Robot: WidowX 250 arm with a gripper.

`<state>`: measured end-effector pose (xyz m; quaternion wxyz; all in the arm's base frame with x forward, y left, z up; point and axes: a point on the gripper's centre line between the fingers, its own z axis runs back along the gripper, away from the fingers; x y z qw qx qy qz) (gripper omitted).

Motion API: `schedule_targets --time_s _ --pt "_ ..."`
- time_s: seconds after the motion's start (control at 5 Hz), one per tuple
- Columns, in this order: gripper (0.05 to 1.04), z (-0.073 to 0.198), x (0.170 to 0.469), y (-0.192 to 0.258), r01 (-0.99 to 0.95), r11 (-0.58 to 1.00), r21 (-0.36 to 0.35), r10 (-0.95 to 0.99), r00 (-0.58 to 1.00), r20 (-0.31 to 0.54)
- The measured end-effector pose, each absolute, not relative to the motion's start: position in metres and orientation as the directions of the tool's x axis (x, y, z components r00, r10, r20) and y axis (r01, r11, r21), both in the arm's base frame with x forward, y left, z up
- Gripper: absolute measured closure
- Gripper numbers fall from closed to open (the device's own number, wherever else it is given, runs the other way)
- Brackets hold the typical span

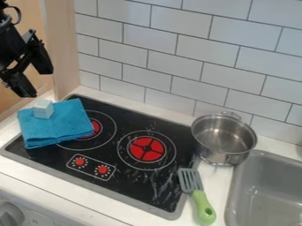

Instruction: Placed the silver pot in beween the right and left burner.

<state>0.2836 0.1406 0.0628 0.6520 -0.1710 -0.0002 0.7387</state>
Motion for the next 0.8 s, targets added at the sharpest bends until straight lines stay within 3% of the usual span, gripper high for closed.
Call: schedule_targets --time_s 0.2,0.8 --pt "0.085 0.051 0.276 0.135 -0.971 -0.160 -0.179 0.955 -0.106 -0.277" --pt "0.085 0.054 0.294 0.093 -0.990 0.030 -0.139 0.971 0.062 -0.231"
